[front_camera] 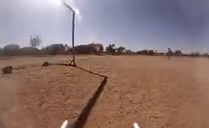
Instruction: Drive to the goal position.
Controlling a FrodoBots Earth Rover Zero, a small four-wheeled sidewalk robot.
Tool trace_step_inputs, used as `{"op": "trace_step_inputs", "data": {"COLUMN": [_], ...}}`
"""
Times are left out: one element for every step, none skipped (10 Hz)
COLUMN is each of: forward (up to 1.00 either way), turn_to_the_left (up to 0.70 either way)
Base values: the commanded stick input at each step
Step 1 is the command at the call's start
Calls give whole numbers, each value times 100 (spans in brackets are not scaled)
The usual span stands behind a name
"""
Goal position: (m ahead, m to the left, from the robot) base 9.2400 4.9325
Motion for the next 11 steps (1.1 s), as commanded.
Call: {"op": "trace_step_inputs", "data": {"forward": [70, 70, 70, 70, 70, 70, 70, 70, 70, 70, 70], "turn_to_the_left": [0, 0, 0, 0, 0, 0, 0, 0, 0, 0, 0]}}
